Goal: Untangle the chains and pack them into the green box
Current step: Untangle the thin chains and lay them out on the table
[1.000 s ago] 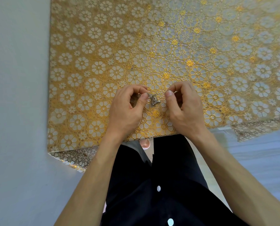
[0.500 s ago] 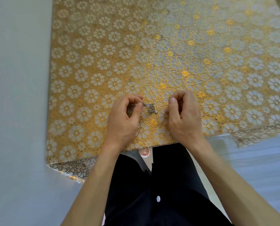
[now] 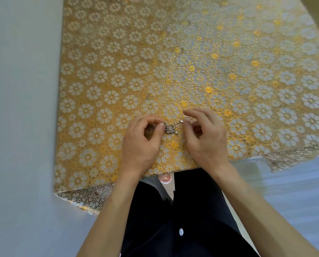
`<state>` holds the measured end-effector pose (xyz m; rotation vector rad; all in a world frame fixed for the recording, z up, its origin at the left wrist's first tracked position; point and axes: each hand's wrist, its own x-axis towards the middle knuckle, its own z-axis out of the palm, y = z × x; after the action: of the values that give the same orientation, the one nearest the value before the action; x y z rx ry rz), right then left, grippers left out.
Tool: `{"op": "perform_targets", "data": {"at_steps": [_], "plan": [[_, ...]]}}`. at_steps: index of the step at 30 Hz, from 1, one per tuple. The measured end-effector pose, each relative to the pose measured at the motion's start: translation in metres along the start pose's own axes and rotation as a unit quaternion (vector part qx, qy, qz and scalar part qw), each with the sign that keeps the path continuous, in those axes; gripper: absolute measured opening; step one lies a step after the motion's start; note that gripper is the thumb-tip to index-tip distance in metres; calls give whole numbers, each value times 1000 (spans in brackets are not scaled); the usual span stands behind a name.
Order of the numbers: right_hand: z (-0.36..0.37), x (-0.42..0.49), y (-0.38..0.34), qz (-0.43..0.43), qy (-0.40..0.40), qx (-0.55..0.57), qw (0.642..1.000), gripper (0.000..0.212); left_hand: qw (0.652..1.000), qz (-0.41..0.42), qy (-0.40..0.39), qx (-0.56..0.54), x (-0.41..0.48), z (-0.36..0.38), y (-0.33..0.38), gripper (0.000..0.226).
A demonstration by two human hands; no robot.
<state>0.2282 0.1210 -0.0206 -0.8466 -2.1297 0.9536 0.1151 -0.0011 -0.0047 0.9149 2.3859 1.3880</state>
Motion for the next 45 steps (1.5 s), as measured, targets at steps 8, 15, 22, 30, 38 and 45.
{"op": "perform_targets", "data": {"at_steps": [8, 15, 22, 30, 38, 45], "plan": [[0, -6, 0, -93, -61, -43, 993, 12, 994, -1, 71, 82, 1, 3, -4, 6], [4, -6, 1, -114, -74, -111, 984, 11, 992, 2, 75, 100, 0, 3, -4, 9], [1, -4, 1, -49, -80, -42, 995, 15, 994, 27, 46, 96, -1, -1, -2, 28], [-1, -1, 0, -10, -91, 9, 996, 17, 992, 77, -13, 99, -1, -1, -4, 17], [-2, -1, 0, 4, -95, 2, 996, 19, 994, 65, -11, 89, -1, 0, -6, 11], [-1, -1, -1, -6, -99, -28, 995, 19, 998, 42, -11, 41, -1, -3, -4, 5]]}}
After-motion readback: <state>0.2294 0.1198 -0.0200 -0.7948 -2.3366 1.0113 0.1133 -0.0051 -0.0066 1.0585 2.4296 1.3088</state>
